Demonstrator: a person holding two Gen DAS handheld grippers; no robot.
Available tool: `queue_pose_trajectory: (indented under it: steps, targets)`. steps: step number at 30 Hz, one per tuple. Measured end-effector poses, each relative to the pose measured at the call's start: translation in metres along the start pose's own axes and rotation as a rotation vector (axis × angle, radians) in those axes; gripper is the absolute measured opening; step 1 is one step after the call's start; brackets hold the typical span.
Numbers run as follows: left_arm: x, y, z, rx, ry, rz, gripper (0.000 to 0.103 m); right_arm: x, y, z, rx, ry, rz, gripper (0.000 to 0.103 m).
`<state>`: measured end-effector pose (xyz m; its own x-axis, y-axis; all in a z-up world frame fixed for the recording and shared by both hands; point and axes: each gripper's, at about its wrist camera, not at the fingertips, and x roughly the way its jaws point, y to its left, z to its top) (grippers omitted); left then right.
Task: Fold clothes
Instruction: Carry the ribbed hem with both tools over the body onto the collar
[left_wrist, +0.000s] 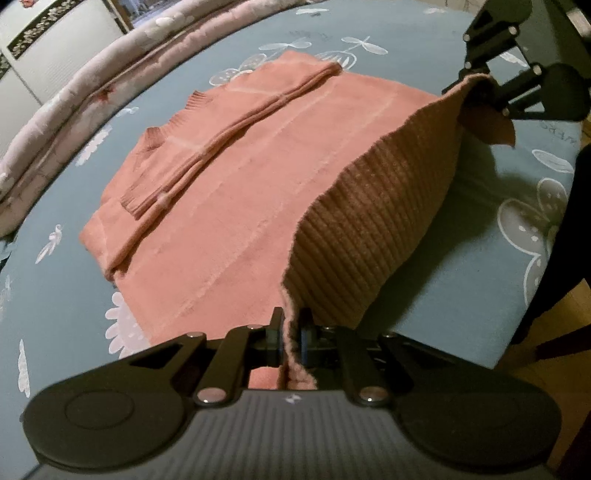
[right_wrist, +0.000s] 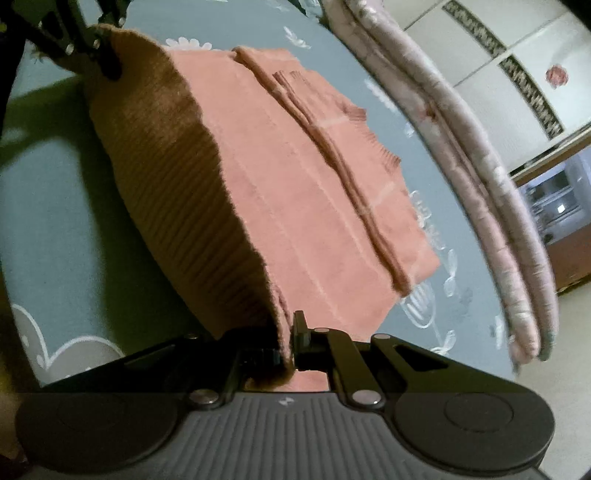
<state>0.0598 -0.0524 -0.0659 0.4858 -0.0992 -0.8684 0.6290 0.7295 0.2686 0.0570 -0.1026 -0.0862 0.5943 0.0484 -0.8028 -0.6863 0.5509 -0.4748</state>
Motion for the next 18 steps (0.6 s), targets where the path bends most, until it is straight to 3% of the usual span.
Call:
queue_pose_trajectory:
  steps: [7,14,18]
  targets:
    - [0.010,0.020,0.013,0.059,0.068,-0.089,0.006,0.010,-0.034,0.016,0.008,0.072,0.178,0.008]
    - [0.018,0.050,0.030,0.054,0.126,-0.165,0.006,0.020,-0.069,0.032,0.034,0.136,0.286,0.008]
    - [0.020,0.064,0.042,0.067,0.136,-0.147,0.006,0.025,-0.083,0.041,0.029,0.146,0.292,0.008]
